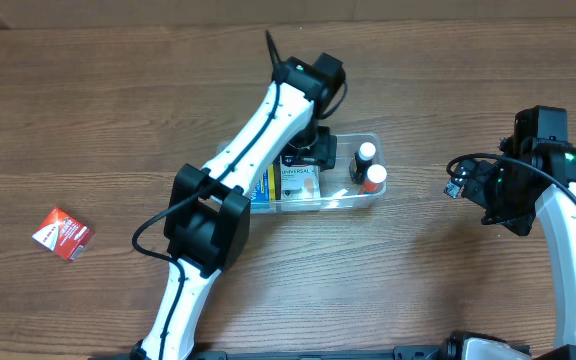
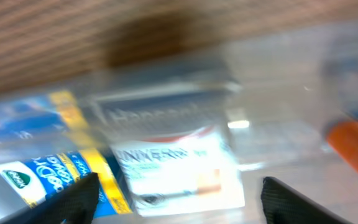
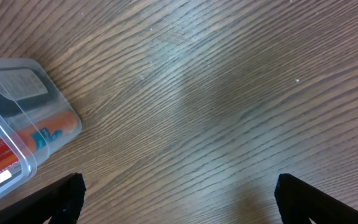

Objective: Pack container
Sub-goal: 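Lower the Hansaplast box into the container beside the Vicks pack, then open the left gripper and move it left to the red box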

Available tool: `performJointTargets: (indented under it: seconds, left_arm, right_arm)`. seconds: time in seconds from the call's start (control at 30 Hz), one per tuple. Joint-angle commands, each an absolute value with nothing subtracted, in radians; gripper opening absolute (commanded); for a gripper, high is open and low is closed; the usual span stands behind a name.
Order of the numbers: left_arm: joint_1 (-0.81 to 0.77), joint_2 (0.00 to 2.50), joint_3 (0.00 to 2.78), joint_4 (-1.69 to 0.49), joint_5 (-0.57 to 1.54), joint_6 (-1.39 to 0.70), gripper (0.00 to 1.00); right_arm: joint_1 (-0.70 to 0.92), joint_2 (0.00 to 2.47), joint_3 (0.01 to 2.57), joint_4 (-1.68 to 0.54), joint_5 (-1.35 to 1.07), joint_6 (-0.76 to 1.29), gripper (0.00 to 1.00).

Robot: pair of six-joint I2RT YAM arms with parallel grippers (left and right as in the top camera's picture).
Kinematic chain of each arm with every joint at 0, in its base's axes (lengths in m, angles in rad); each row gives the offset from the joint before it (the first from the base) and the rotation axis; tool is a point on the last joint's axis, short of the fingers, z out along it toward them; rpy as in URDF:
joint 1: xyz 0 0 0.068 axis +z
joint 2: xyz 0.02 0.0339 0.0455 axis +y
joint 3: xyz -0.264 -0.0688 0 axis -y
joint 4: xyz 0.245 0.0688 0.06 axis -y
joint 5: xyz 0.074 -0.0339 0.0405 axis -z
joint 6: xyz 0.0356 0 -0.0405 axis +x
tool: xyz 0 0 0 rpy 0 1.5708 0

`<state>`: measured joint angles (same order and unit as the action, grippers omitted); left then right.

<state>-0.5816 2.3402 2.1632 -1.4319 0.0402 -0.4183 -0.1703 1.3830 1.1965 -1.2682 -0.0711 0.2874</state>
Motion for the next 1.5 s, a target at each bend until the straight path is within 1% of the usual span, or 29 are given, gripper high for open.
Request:
performJointTargets:
  seconds: [0.0, 0.03, 0.1, 0.13, 0.17, 0.2, 0.37, 0.5, 0.57, 0.67, 0.73, 0.97, 1.03, 1.13, 1.17, 1.2, 1.23, 1.27, 1.3, 1.37, 1.4, 1.43, 1.47]
  left_arm:
    - [-0.634, 2.297, 2.181, -1.435, 0.078, -0.306, 0.61]
    - [-0.644, 2.297, 2.181, -1.431, 0.078, -0.298, 0.59]
    - [-0.657, 2.297, 2.181, -1.424, 0.078, -0.29, 0.45]
    - [-0.662, 2.297, 2.18, -1.421, 0.078, -0.283, 0.41]
    - [-0.665, 2.3, 2.18, -1.421, 0.076, -0.279, 0.37]
    - [-0.665, 2.302, 2.179, -1.422, 0.075, -0.28, 0.35]
    - [-0.654, 2.304, 2.116, -1.39, 0.068, -0.28, 0.34]
    - [-0.641, 2.304, 2.011, -1.334, 0.068, -0.284, 0.38]
    - [-0.634, 2.304, 1.97, -1.316, 0.068, -0.284, 0.38]
    - [-0.614, 2.303, 1.962, -1.308, 0.068, -0.271, 0.29]
    - [-0.597, 2.3, 2.014, -1.341, 0.067, -0.261, 0.22]
    - [-0.593, 2.292, 2.132, -1.383, 0.067, -0.249, 0.21]
    - [-0.599, 2.289, 2.164, -1.402, 0.067, -0.25, 0.12]
    - [-0.597, 2.242, 2.218, -1.452, 0.042, -0.266, 0.21]
    - [-0.595, 2.217, 2.231, -1.472, 0.019, -0.273, 0.27]
    - [-0.588, 2.162, 2.245, -1.511, -0.023, -0.287, 0.37]
    - [-0.58, 2.115, 2.248, -1.539, -0.051, -0.296, 0.49]
    - [-0.564, 2.052, 2.248, -1.581, -0.075, -0.299, 0.58]
    - [-0.546, 2.003, 2.248, -1.623, -0.109, -0.325, 0.63]
    - [-0.485, 1.911, 2.245, -1.69, -0.176, -0.381, 0.81]
    - [-0.453, 1.872, 2.237, -1.69, -0.162, -0.382, 0.93]
    - [-0.405, 1.83, 2.232, -1.69, -0.16, -0.414, 1.0]
    - [-0.331, 1.784, 2.228, -1.69, -0.155, -0.459, 1.0]
  right_arm:
    - [-0.175, 1.369, 1.195, -1.263, -0.073, 0.284, 1.0]
    - [-0.175, 1.369, 1.195, -1.263, -0.073, 0.284, 1.0]
    - [-0.175, 1.369, 1.195, -1.264, -0.073, 0.284, 1.0]
    - [-0.175, 1.369, 1.195, -1.265, -0.073, 0.284, 1.0]
    - [-0.175, 1.369, 1.195, -1.266, -0.073, 0.284, 1.0]
    - [-0.175, 1.369, 1.195, -1.266, -0.073, 0.284, 1.0]
    - [-0.175, 1.369, 1.195, -1.266, -0.073, 0.284, 1.0]
    - [-0.175, 1.369, 1.195, -1.266, -0.073, 0.284, 1.0]
    - [-0.175, 1.369, 1.195, -1.267, -0.073, 0.284, 1.0]
    - [-0.175, 1.369, 1.195, -1.267, -0.073, 0.284, 1.0]
    - [-0.175, 1.369, 1.195, -1.267, -0.073, 0.284, 1.0]
    - [-0.175, 1.369, 1.195, -1.266, -0.073, 0.284, 1.0]
    - [-0.175, 1.369, 1.195, -1.266, -0.073, 0.284, 1.0]
    - [-0.175, 1.369, 1.195, -1.265, -0.073, 0.284, 1.0]
    - [-0.175, 1.369, 1.195, -1.265, -0.073, 0.284, 1.0]
    - [-0.175, 1.369, 1.195, -1.265, -0.073, 0.284, 1.0]
    - [-0.175, 1.369, 1.195, -1.265, -0.073, 0.284, 1.0]
    - [-0.175, 1.369, 1.195, -1.265, -0.073, 0.284, 1.0]
    - [-0.175, 1.369, 1.195, -1.265, -0.073, 0.284, 1.0]
    - [-0.175, 1.369, 1.195, -1.265, -0.073, 0.284, 1.0]
    - [-0.175, 1.369, 1.195, -1.265, -0.073, 0.284, 1.0]
    - [-0.175, 1.369, 1.195, -1.266, -0.073, 0.284, 1.0]
    - [-0.175, 1.369, 1.195, -1.267, -0.073, 0.284, 1.0]
